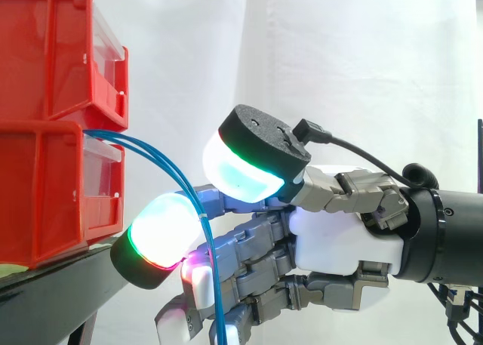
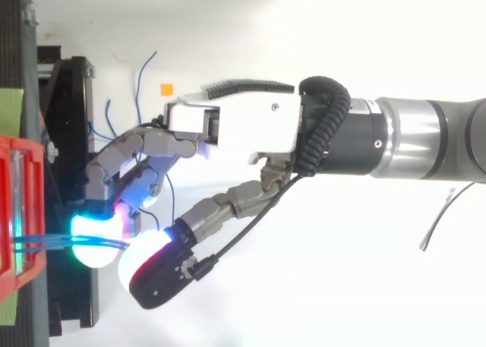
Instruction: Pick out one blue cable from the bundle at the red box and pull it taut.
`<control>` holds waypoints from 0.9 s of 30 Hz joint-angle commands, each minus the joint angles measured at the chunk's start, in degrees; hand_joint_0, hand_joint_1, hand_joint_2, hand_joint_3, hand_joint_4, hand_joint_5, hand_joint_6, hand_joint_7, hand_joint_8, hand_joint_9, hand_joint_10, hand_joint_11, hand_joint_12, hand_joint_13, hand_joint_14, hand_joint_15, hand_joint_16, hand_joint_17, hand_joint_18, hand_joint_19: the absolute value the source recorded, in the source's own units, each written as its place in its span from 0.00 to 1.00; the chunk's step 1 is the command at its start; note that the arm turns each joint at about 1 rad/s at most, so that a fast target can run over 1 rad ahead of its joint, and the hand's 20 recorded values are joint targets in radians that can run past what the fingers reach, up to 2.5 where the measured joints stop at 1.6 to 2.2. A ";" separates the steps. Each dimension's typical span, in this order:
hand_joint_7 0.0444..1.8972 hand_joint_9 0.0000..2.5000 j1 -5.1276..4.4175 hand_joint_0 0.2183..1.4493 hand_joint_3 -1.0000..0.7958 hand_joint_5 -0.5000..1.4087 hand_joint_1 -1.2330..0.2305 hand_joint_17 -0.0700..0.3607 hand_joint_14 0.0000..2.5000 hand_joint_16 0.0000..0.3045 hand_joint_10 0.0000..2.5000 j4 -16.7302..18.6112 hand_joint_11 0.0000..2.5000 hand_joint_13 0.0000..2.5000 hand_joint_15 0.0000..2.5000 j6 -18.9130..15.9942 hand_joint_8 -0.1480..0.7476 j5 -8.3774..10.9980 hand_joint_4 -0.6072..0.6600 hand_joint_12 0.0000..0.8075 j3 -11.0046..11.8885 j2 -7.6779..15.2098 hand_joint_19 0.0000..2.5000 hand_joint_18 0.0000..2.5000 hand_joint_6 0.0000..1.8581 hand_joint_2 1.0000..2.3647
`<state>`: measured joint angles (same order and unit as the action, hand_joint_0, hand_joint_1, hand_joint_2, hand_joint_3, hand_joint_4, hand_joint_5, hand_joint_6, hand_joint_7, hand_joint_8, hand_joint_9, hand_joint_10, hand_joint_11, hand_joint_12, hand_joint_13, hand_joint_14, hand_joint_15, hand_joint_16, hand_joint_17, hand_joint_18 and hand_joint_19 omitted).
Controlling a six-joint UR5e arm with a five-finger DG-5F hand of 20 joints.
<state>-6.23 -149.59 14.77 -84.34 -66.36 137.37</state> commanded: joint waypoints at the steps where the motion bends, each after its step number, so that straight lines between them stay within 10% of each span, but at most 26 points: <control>1: 0.43 0.35 -0.01 0.27 0.33 0.18 0.43 0.40 0.01 0.15 0.01 0.00 0.30 0.28 0.18 0.00 0.42 0.06 0.55 0.40 0.00 0.00 0.27 0.30 0.43 0.01; 11: 0.43 0.35 -0.01 0.29 0.44 0.17 0.40 0.39 0.01 0.14 0.01 -0.09 0.30 0.28 0.18 -0.18 0.42 -0.03 0.53 0.39 0.35 0.00 0.26 0.30 0.49 0.02; 27: 0.50 0.39 0.78 0.39 0.36 0.17 0.31 0.38 0.01 0.14 0.01 -1.94 0.31 0.30 0.17 -0.35 0.42 -1.96 0.41 0.37 1.05 -0.08 0.25 0.32 0.52 0.01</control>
<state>-5.53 -151.46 14.42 -86.20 -65.32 137.29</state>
